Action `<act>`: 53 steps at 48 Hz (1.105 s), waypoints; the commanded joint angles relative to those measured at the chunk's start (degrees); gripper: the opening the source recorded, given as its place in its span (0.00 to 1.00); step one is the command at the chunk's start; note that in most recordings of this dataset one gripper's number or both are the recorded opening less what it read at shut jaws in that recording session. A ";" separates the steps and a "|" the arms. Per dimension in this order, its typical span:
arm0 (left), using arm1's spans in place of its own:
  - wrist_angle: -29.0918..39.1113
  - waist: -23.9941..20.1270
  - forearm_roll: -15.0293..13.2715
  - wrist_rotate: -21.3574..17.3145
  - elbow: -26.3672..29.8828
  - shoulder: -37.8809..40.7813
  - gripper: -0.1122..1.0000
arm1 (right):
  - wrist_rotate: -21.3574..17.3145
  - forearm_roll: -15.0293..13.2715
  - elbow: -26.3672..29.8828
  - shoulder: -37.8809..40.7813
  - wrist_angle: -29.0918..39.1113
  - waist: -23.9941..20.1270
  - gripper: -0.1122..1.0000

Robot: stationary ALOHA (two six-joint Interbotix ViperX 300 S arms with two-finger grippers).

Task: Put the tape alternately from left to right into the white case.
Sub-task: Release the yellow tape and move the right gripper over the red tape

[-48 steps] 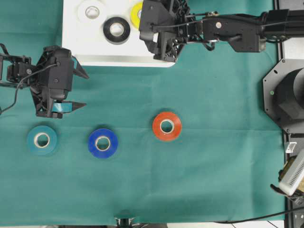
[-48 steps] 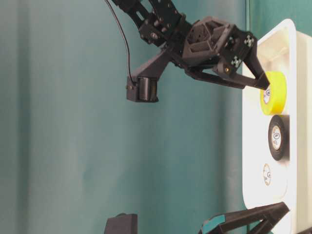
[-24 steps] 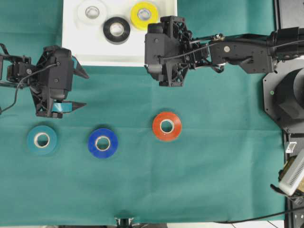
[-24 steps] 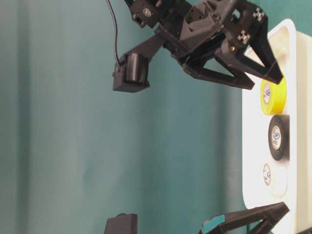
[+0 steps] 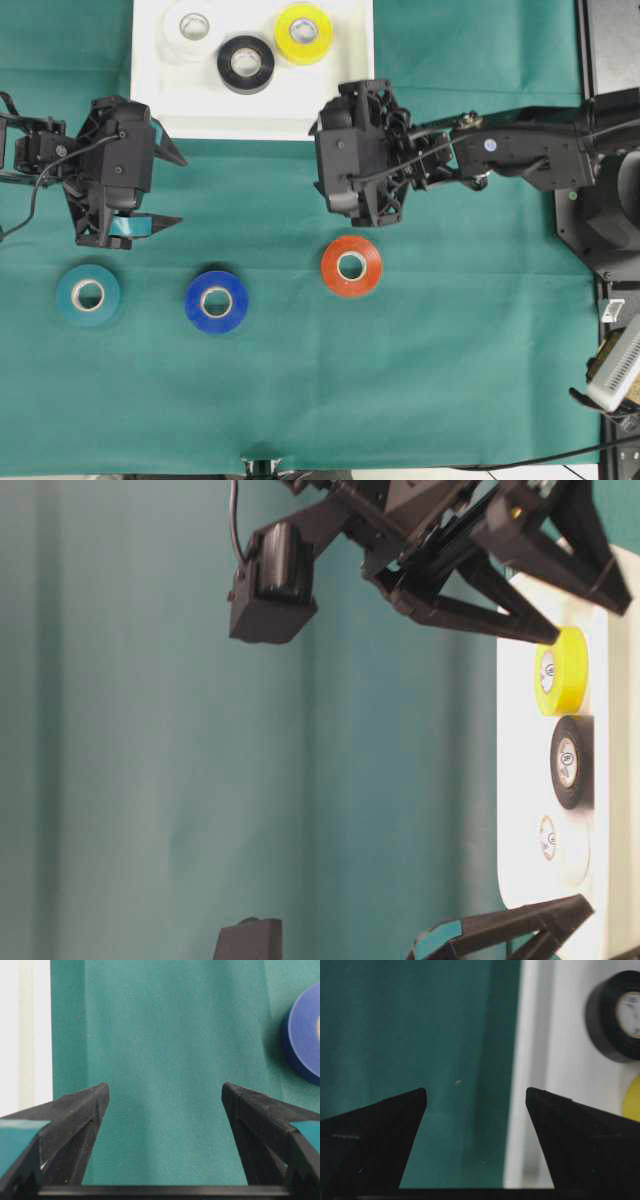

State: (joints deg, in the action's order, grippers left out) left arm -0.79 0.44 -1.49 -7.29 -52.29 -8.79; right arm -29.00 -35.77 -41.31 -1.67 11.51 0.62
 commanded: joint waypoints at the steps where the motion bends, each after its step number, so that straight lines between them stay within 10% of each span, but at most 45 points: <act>1: -0.44 0.18 -0.09 0.00 0.53 -0.88 0.98 | -0.18 -0.09 0.00 -1.85 -0.35 -1.14 0.87; 53: 5.89 9.49 -0.09 0.18 -2.11 -4.31 0.98 | -0.18 0.09 -0.97 -2.29 -2.37 -2.20 0.87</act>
State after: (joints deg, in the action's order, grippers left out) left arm 3.69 8.44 -1.49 -7.12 -54.32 -11.16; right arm -29.09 -35.77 -42.71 -2.46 9.49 -1.49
